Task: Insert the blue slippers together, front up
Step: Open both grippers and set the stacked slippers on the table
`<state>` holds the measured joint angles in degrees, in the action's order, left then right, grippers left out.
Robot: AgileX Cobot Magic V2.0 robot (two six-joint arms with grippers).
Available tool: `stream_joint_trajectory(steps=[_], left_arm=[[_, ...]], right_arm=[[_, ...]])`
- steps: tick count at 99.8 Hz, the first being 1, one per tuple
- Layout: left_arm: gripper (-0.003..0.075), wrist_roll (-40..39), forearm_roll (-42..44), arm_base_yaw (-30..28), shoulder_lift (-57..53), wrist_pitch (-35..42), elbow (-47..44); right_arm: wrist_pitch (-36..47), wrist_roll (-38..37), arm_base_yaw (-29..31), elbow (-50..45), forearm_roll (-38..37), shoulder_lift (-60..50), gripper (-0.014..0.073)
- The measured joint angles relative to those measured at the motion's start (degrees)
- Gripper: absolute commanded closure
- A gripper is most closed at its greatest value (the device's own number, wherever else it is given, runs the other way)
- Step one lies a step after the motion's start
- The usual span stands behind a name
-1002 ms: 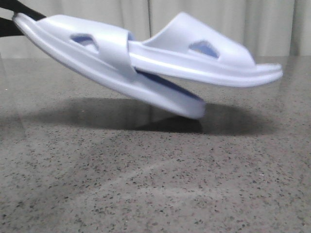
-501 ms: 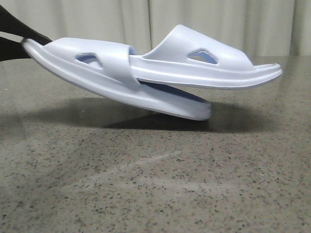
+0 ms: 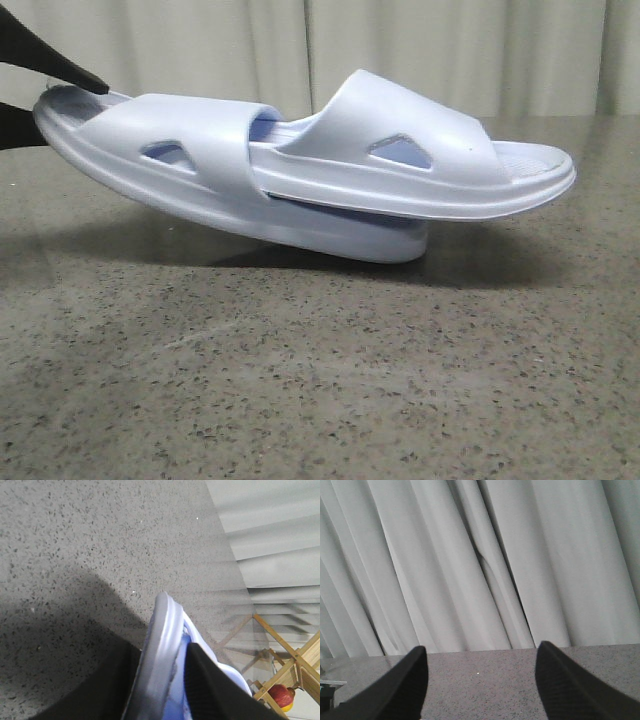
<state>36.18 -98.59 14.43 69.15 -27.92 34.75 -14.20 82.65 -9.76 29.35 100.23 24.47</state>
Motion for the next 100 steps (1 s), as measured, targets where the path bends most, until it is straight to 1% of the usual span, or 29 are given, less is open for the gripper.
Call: stream_joint_trajectory(steps=[10, 28, 57, 72, 85, 100], left_arm=[[0.0365, 0.1, 0.77, 0.0, 0.0, 0.37, 0.0], [0.0365, 0.88, 3.47, 0.0, 0.0, 3.99, 0.0], [0.0365, 1.38, 10.35, 0.0, 0.0, 12.01, 0.0], [0.037, 1.49, 14.11, 0.0, -0.12, 14.97, 0.0], [0.037, 1.49, 17.69, 0.0, -2.56, 17.07, 0.0], [0.037, 1.49, 22.28, 0.0, -8.35, 20.12, 0.0]], right_arm=[[0.0, 0.0, 0.0, 0.0, 0.0, 0.0, 0.0189], [0.0, 0.0, 0.0, 0.0, 0.0, 0.0, 0.0189], [0.0, 0.0, 0.0, 0.0, 0.0, 0.0, 0.0189], [0.28, 0.0, 0.0, 0.0, 0.0, 0.0, 0.0189], [3.07, 0.0, 0.0, 0.0, -0.56, 0.0, 0.0189], [5.33, 0.0, 0.0, 0.0, -4.75, 0.0, 0.0189]])
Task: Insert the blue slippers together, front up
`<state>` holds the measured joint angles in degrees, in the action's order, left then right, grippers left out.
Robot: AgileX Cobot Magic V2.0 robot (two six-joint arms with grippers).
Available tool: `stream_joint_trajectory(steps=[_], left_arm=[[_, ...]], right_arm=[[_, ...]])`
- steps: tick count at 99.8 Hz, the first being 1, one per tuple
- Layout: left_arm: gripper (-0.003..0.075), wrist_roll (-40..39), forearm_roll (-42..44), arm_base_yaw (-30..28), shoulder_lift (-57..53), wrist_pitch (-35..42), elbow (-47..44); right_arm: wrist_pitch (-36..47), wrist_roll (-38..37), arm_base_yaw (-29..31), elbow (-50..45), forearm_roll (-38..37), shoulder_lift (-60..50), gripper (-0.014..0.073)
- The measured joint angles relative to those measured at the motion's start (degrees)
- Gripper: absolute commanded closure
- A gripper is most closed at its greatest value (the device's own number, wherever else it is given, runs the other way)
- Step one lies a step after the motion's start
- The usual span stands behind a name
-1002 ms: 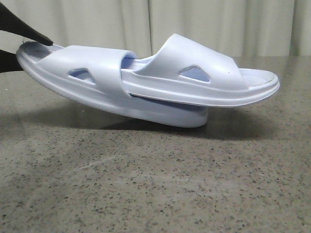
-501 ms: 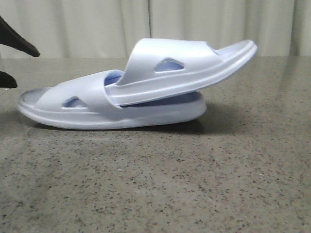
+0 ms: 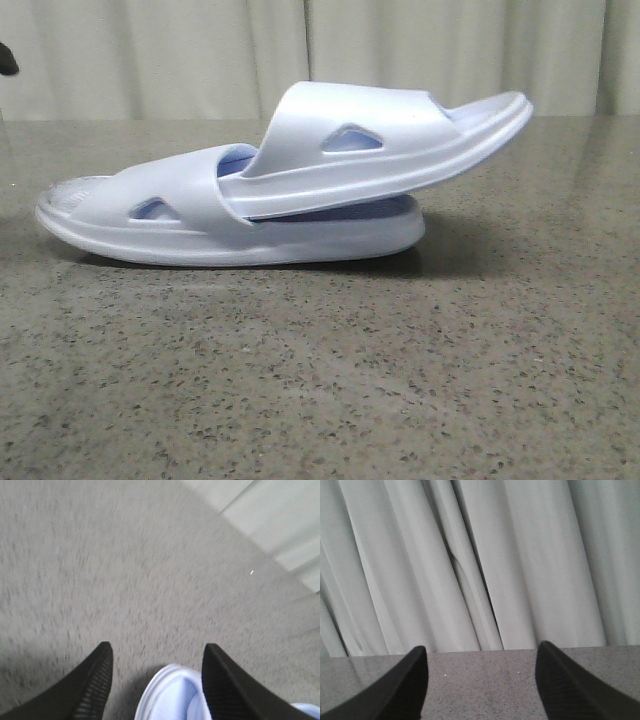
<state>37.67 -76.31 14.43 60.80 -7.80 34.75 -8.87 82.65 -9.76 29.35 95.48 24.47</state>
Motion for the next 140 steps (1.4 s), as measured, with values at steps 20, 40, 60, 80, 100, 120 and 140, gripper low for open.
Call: stream_joint_trajectory(steps=[20, 40, 60, 80, 100, 120, 140], left_arm=[[0.037, 0.0, 9.29, 0.0, -10.34, 1.57, 0.0], [0.037, 0.0, 15.6, 0.0, -20.4, 2.57, -2.2], [0.037, 0.11, 20.71, 0.0, -32.14, 3.44, -8.9], [0.037, 0.11, 24.86, 0.0, -42.69, 3.07, -14.25], [0.037, 0.11, 33.62, 0.0, -50.52, -0.88, -15.99], [0.037, 0.11, 34.86, 0.0, -51.96, -1.84, -16.07], [0.0404, 0.11, 35.0, 0.0, -51.96, -1.84, -16.21]], right_arm=[[2.56, 0.0, 0.0, 0.0, -6.56, 0.0, 0.0189], [4.25, 0.0, 0.0, 0.0, -11.75, 0.0, 0.0189], [4.25, 0.0, 0.0, 0.0, -14.01, 0.0, 0.0189], [4.0, 0.0, 0.0, -2.67, -14.8, 0.0, 0.019], [3.9, 0.0, 0.0, -6.75, -15.03, -2.17, 0.019], [4.87, 0.0, 0.0, -8.32, -15.03, -5.11, 0.019], [5.6, 0.0, 0.0, -8.32, -15.03, -5.41, 0.0305]])
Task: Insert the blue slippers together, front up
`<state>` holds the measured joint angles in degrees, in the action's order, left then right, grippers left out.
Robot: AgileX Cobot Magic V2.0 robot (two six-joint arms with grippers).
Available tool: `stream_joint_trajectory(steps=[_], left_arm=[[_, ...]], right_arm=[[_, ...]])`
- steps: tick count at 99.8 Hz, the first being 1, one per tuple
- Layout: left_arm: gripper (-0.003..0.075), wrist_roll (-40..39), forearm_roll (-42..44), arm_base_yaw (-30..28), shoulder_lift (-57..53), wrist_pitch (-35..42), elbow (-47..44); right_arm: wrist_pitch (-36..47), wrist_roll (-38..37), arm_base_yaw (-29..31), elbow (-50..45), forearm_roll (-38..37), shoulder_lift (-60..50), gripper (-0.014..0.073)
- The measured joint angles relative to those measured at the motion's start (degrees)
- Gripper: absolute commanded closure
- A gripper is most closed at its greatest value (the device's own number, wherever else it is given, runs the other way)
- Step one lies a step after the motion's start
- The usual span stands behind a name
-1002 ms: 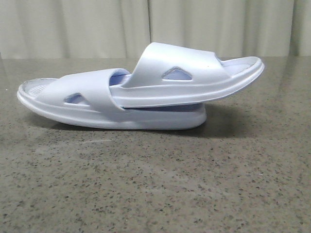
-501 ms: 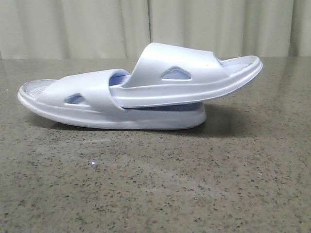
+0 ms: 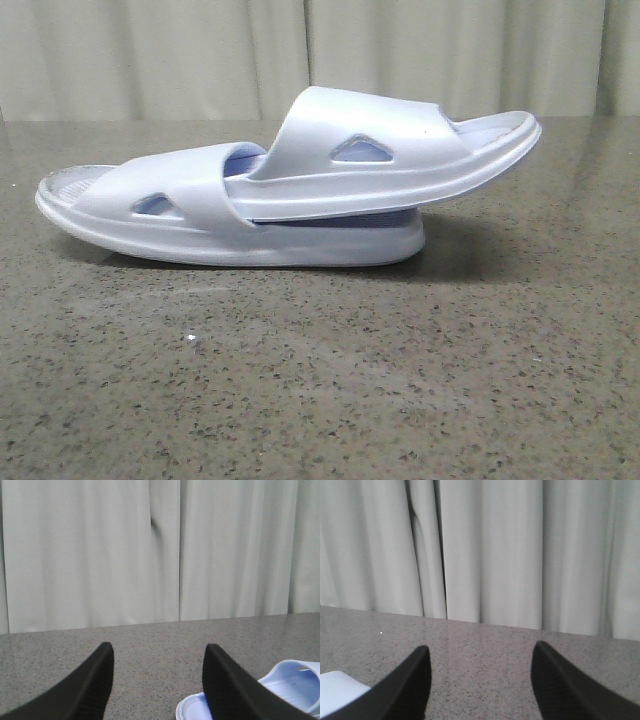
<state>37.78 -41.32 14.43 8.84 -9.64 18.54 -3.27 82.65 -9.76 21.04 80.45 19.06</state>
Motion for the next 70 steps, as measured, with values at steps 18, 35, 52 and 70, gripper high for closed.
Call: stream_joint_trajectory(steps=[18, 35, 52, 70], left_arm=[[0.0563, 0.0, 0.08, 0.0, 0.0, 0.0, 0.0], [0.0704, 0.0, 0.08, 0.0, 0.0, 0.0, 0.0], [0.0704, 0.0, 0.08, 0.0, 0.0, 0.0, 0.0], [0.0704, 0.0, -0.57, 0.0, 0.0, 0.0, 0.0]], right_arm=[[0.0, 0.0, 0.0, 0.0, 0.0, -0.09, 0.0589], [0.0, 0.0, 0.0, 0.0, 0.0, -0.13, 0.0701], [0.0, 0.0, 0.0, 0.0, 0.0, -0.13, 0.0701], [0.0, 0.0, 0.0, 0.0, 0.0, -0.13, 0.0701]])
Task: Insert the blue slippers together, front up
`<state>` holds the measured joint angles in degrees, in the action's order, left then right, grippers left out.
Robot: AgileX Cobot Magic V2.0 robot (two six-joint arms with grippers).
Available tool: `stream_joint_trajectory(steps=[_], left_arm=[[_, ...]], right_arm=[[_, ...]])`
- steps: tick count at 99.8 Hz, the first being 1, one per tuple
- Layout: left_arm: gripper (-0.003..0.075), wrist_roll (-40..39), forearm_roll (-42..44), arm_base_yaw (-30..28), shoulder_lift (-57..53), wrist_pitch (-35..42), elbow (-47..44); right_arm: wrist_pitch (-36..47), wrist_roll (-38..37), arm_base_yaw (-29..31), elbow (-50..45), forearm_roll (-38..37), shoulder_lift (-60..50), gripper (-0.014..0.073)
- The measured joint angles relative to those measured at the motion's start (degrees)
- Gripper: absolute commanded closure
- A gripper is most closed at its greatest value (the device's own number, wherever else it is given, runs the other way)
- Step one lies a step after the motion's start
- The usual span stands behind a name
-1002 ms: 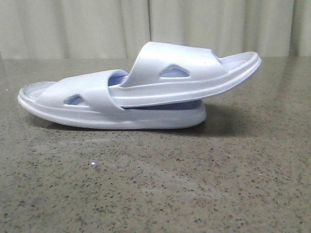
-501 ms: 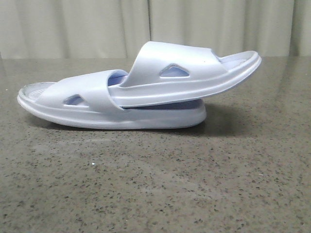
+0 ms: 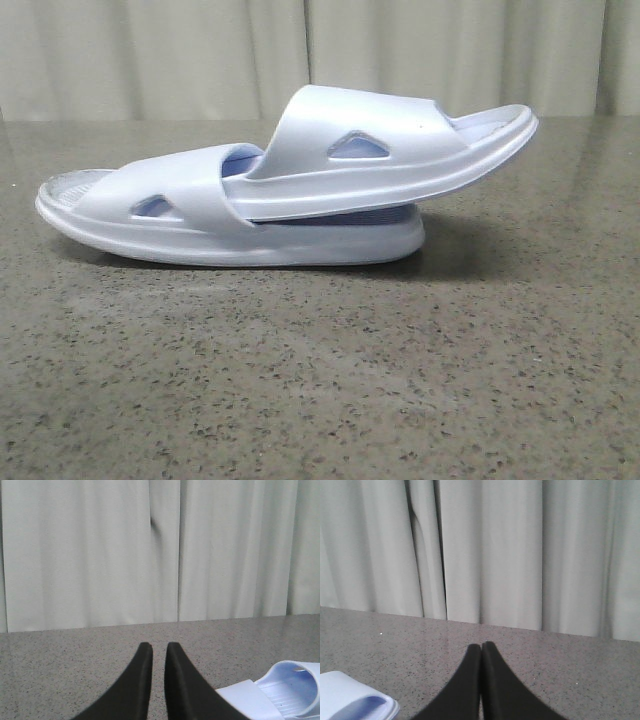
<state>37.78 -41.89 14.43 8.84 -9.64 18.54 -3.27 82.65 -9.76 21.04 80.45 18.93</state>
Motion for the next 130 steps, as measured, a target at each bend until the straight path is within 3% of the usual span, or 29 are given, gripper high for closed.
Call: stream_joint_trajectory(steps=[63, 81, 89, 113, 130], left_arm=[[0.0704, 0.0, -0.35, 0.0, 0.0, 0.0, -0.41], [0.0704, -0.75, 7.62, 0.0, -0.7, 0.0, -2.63], [0.0704, -5.01, 13.52, -0.66, -1.52, 1.24, -4.24], [0.0704, -27.8, 36.01, -6.12, -6.01, 3.49, -10.8], [0.0704, -32.39, 41.4, -8.11, -9.1, 3.49, -14.67]], right_arm=[[0.0, 0.0, 0.0, 0.0, 0.0, 0.0, 0.0701], [0.0, 0.0, 0.0, 0.0, 0.0, 0.0, 0.0701], [0.0, 0.08, 0.0, 0.0, 0.0, 0.0, 0.0701], [0.0, 0.08, 0.0, 0.0, 0.0, 0.0, 0.0701], [0.0, 0.08, 0.0, 0.0, 0.0, 0.0, 0.0701]])
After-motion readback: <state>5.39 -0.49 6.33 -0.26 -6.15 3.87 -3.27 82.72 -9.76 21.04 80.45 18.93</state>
